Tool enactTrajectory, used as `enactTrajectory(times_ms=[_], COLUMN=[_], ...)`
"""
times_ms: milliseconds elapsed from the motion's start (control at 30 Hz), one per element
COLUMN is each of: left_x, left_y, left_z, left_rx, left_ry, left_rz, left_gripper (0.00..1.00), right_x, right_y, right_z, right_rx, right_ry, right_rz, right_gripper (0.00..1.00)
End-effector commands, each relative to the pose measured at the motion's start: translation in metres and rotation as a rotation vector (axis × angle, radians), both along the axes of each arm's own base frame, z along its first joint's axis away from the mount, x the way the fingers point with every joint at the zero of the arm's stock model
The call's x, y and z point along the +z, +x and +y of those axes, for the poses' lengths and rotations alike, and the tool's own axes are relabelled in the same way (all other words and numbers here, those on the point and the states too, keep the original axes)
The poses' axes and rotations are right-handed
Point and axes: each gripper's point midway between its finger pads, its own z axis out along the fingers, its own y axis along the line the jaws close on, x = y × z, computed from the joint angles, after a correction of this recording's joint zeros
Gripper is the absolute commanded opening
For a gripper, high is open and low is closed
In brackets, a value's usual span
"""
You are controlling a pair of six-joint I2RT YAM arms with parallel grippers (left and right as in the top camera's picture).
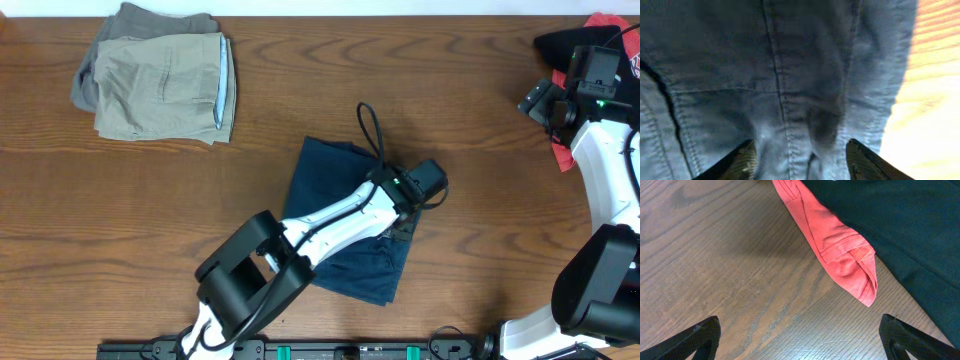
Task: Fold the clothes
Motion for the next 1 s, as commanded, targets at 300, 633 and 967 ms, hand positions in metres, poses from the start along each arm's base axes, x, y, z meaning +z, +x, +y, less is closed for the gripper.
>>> enactTrajectory(times_ms=[300,633,967], left_x=[0.006,0.004,-0.017], left_y=[-0.005,-0.001,-0.003], left_z=[-0.019,-0.02,-0.014], left_rx=[-0.028,-0.028,-0.028], left_ry=[-0.046,-0.039,0.008], left_rz=[-0.019,-0.062,-0.042], left_gripper=[0.62,0.62,0.61], right_x=[0.009,0.009,0.009], right_y=[0.002,0.002,0.002], right_z=[-0.003,-0.003,-0.003], right_rx=[0.002,0.002,0.002], right_ry=[-0.021,-0.021,-0.021], right_rz=[-0.017,-0.017,-0.017], right_gripper=[0.99,0.99,0.99])
